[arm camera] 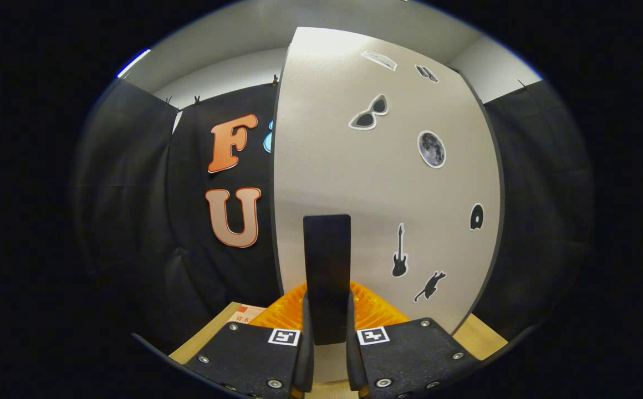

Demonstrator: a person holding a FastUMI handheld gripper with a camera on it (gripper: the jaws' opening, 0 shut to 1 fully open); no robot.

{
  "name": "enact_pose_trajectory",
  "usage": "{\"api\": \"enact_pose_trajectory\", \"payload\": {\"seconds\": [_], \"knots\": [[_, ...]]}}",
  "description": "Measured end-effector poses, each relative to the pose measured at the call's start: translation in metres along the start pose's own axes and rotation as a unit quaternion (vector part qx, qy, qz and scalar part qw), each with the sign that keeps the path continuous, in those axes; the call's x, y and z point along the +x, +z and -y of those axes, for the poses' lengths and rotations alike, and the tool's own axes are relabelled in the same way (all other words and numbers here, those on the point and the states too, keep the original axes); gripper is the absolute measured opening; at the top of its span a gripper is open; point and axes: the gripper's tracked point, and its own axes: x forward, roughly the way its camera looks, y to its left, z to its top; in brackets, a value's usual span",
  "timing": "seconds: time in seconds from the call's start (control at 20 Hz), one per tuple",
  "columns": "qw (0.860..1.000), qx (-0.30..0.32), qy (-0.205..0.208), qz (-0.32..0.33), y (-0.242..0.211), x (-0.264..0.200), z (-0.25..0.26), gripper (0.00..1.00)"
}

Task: Open the shoe cabinet door, grab the shoes and put them into the shoe cabinet, then close the shoe cabinet door.

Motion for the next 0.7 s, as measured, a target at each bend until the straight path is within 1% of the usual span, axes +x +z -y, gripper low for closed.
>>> {"api": "enact_pose_trajectory", "payload": {"seconds": [0.2, 0.25, 0.4, 0.7], "knots": [[1.0, 0.003, -0.021, -0.002, 0.001, -0.021, 0.012, 0.23], [1.0, 0.002, -0.029, -0.002, 0.001, -0.026, 0.016, 0.22], [0.999, -0.003, -0.051, -0.003, 0.003, -0.039, 0.026, 0.22], [0.998, -0.001, -0.069, 0.0, 0.003, -0.06, 0.049, 0.19]]}}
